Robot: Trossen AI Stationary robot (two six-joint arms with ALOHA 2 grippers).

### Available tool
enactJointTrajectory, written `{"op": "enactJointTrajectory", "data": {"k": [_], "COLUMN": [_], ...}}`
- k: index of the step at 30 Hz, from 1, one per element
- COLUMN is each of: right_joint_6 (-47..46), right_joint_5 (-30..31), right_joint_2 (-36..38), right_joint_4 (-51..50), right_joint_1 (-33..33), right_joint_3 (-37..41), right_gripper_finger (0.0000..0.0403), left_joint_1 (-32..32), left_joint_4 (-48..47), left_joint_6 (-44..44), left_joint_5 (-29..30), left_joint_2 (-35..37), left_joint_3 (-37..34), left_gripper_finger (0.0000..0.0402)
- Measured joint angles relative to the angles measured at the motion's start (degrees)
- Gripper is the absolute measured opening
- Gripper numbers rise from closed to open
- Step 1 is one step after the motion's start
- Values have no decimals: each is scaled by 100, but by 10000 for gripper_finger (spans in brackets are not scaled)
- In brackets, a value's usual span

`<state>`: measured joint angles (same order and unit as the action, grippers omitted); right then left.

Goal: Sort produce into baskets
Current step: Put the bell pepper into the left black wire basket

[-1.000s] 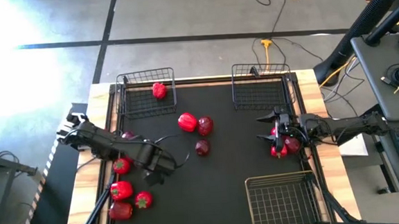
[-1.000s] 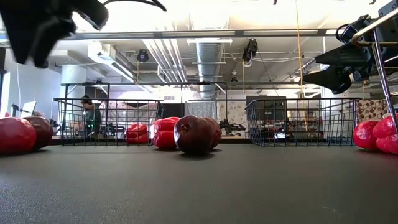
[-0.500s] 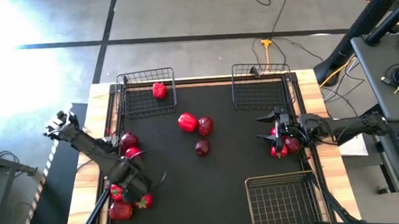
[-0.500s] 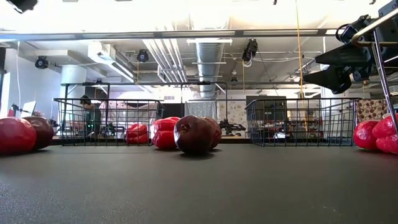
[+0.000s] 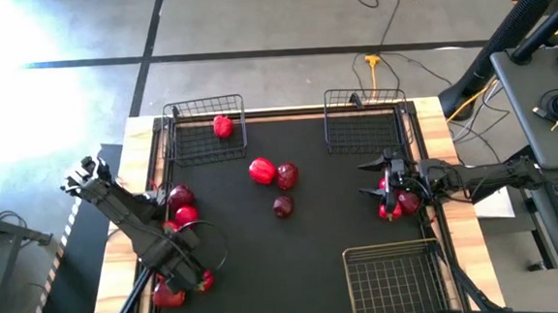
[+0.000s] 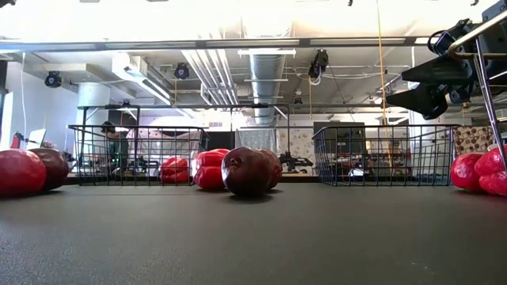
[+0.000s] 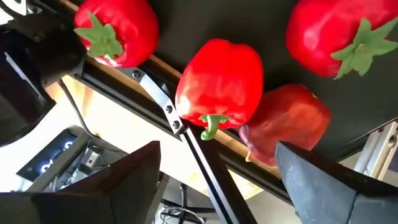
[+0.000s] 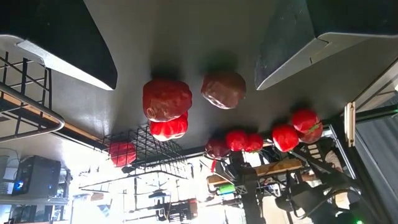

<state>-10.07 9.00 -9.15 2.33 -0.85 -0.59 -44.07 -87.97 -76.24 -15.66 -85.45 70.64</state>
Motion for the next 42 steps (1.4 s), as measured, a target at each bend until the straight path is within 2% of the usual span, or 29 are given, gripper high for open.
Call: {"op": "enactJointTrajectory", "data": {"k": [3,8,17,31,38,42], "right_joint_6": [0,0,0,0,0,0], "right_joint_5": [-1,1,1,0,-1,-1], "right_joint_2": [0,0,0,0,0,0], "right_joint_4": [-2,-2,-1,-1,-2,0], "right_joint_1": [0,-1,-1,0,1,1], "right_joint_3": [0,-1,0,1,-1,-1], "right_gripper_finger": [373,373,373,373,373,373], "left_joint_1": [0,-13,-15,-15,-110,-158], "left_joint_4": [23,190,345,611,1490,1597], "left_joint_6": [14,-819,-1022,-837,-713,-642], "left_joint_5": [0,0,-22,-37,-46,-147], "left_joint_2": [0,0,-2,-2,0,0], "left_joint_3": [-42,-92,-127,-784,-1312,-1549], "left_gripper_finger": [299,299,299,299,299,299]}}
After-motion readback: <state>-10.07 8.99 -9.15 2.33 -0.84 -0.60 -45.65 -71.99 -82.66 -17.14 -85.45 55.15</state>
